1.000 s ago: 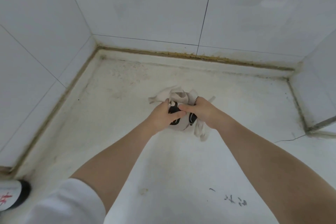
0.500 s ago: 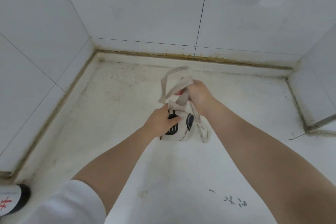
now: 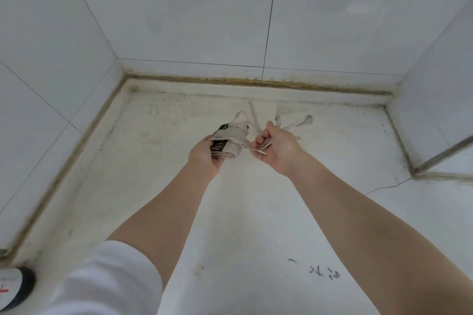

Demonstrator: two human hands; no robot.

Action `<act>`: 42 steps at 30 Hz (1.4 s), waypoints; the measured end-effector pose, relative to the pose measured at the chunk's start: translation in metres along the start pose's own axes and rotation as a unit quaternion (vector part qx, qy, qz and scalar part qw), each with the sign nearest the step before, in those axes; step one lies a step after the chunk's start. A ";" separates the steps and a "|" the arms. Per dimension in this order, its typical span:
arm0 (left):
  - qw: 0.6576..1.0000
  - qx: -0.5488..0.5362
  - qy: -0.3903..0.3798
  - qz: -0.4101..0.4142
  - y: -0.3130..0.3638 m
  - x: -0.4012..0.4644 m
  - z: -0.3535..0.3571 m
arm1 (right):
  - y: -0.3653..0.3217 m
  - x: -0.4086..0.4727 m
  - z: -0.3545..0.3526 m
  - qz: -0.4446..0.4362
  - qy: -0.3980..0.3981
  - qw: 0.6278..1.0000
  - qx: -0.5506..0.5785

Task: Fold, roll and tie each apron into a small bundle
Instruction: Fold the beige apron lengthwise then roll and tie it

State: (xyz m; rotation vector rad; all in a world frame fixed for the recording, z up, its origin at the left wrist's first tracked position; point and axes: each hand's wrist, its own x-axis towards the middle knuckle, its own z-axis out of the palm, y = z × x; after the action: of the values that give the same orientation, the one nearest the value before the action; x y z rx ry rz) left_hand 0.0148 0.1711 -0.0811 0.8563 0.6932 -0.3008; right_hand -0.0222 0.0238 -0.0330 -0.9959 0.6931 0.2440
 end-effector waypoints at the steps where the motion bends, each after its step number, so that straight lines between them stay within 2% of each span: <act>1: 0.999 -0.022 -0.015 -0.024 -0.001 -0.006 0.003 | 0.001 -0.001 0.003 0.007 0.022 1.000 0.019; 5: 0.993 -0.064 -0.058 -0.079 -0.010 -0.028 0.016 | 0.009 0.001 0.010 0.013 0.076 0.997 0.026; 10: 0.984 -0.062 -0.101 -0.130 -0.019 -0.041 0.028 | 0.015 -0.005 0.016 -0.067 0.033 0.994 -0.078; 12: 0.981 0.005 -0.118 -0.155 -0.019 -0.043 0.030 | 0.013 -0.007 0.017 -0.100 0.027 0.988 -0.116; 14: 0.968 0.185 -0.107 -0.129 -0.021 -0.043 0.029 | 0.011 -0.007 0.013 -0.134 0.016 0.981 -0.140; 16: 0.951 0.289 -0.088 -0.068 -0.016 -0.043 0.028 | 0.010 -0.003 0.010 -0.182 0.042 0.963 -0.192; 18: 0.963 0.243 -0.108 -0.039 -0.007 -0.040 0.027 | 0.009 0.006 0.005 -0.235 0.115 0.926 -0.273; 20: 0.961 0.210 -0.175 -0.039 0.003 -0.037 0.027 | 0.008 0.012 -0.001 -0.257 0.153 0.886 -0.355; 22: 0.914 0.336 -0.227 -0.018 0.005 -0.033 0.025 | 0.010 0.014 -0.005 -0.268 0.117 0.881 -0.372; 24: 0.880 0.416 -0.230 0.028 0.003 -0.031 0.021 | 0.013 0.008 -0.005 -0.236 0.066 0.919 -0.308; 26: 0.892 0.396 -0.213 0.043 0.003 -0.029 0.017 | 0.012 0.000 -0.003 -0.170 0.048 0.963 -0.204; 28: 0.916 0.339 -0.209 0.039 0.002 -0.027 0.010 | 0.009 0.001 -0.004 -0.139 0.034 0.981 -0.128; 30: 0.936 0.275 -0.221 0.019 -0.001 -0.026 0.006 | 0.006 0.003 -0.009 -0.161 0.015 0.978 -0.129; 34: 0.935 0.237 -0.263 0.011 0.006 -0.025 0.001 | 0.001 0.005 -0.027 -0.198 -0.050 0.969 -0.140; 35: 0.928 0.257 -0.270 0.024 0.011 -0.023 -0.001 | -0.001 0.006 -0.032 -0.201 -0.082 0.963 -0.157; 37: 0.890 0.349 -0.276 0.099 0.016 -0.021 -0.003 | -0.004 0.004 -0.037 -0.206 -0.140 0.946 -0.207; 39: 0.851 0.422 -0.231 0.210 0.014 -0.012 -0.004 | -0.004 0.001 -0.037 -0.213 -0.160 0.928 -0.259; 40: 0.843 0.432 -0.200 0.251 0.011 -0.009 -0.004 | -0.001 0.001 -0.037 -0.215 -0.162 0.919 -0.287; 41: 0.842 0.433 -0.179 0.268 0.006 -0.005 -0.004 | 0.005 0.001 -0.036 -0.212 -0.161 0.908 -0.322; 42: 0.826 0.455 -0.172 0.283 -0.001 0.000 -0.008 | 0.010 0.002 -0.035 -0.206 -0.156 0.896 -0.363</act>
State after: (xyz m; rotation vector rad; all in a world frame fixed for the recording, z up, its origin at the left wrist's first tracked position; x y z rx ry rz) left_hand 0.0111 0.1764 -0.0850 1.8174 -0.1228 -0.2275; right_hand -0.0402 0.0002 -0.0539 -1.7430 0.0609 0.2866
